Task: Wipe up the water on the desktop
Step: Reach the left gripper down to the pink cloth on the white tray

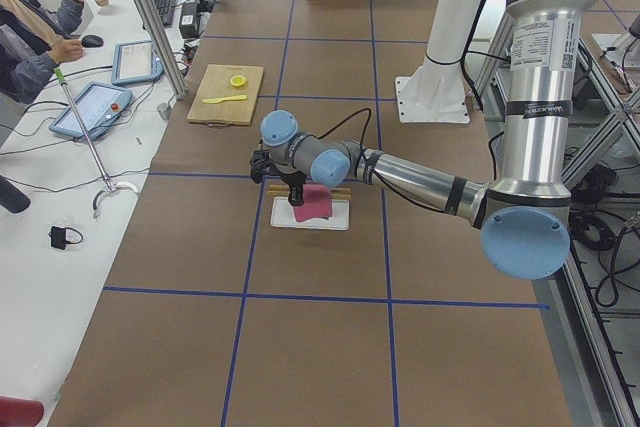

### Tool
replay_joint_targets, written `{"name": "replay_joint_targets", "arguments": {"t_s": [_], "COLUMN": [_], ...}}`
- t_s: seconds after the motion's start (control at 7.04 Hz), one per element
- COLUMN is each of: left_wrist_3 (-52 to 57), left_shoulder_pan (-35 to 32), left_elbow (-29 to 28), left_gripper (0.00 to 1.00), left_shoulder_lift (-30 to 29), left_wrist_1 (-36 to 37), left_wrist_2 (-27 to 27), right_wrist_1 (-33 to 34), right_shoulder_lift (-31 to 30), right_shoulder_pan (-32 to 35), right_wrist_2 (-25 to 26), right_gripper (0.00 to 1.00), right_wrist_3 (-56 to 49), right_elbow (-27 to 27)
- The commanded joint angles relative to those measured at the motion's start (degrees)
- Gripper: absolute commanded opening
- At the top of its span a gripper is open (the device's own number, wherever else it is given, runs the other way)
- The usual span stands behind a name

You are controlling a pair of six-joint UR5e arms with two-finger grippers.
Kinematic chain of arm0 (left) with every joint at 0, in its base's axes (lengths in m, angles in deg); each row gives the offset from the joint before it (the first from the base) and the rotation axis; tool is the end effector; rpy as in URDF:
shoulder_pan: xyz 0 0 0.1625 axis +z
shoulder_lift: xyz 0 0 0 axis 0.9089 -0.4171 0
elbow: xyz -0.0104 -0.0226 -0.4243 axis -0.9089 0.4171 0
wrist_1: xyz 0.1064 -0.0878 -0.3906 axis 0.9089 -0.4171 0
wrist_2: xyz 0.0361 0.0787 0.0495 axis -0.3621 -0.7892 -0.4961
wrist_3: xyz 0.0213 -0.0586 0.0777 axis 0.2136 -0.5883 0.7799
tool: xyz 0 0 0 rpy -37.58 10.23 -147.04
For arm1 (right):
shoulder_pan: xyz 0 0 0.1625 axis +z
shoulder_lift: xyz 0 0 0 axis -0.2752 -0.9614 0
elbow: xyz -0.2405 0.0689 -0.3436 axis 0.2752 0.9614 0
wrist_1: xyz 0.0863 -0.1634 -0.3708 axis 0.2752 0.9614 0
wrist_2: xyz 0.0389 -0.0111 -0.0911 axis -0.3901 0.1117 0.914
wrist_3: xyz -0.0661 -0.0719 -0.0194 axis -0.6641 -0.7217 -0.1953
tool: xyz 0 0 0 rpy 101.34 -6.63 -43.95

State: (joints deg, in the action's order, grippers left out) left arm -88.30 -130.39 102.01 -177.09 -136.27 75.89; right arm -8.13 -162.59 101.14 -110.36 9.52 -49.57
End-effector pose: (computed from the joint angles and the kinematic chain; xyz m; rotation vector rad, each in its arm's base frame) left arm 0.1596 -0.4785 0.5056 -0.0581 0.9481 0.0448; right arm 0.0271 -0.3677 0.6412 0.1496 -0.8573 -0.2281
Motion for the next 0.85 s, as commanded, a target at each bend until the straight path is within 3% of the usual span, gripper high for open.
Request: {"name": "replay_joint_targets", "arguments": {"t_s": [0.0,0.43,0.71], "left_wrist_3": [-0.03,-0.12,-0.12], "left_shoulder_pan": [0.09,0.97,0.97], "left_elbow": [-0.12,-0.03,-0.03], "left_gripper": [0.67,0.64,0.51], "left_shoulder_lift": [0.01,0.01,0.01], "left_wrist_1": [0.09,-0.08,-0.08], "left_wrist_2": [0.01,0.1,0.1], "right_wrist_1": [-0.07,-0.07,-0.07], "right_shoulder_lift": [-0.16,-0.16,-0.16], "right_shoulder_pan": [0.0,0.0,0.0], "right_wrist_2": [-0.01,-0.01,-0.01], "right_gripper": [1.0,1.0,1.0], "right_wrist_3": [-0.03,0.05,-0.03], "right_elbow": [-0.01,-0.01,-0.01]}}
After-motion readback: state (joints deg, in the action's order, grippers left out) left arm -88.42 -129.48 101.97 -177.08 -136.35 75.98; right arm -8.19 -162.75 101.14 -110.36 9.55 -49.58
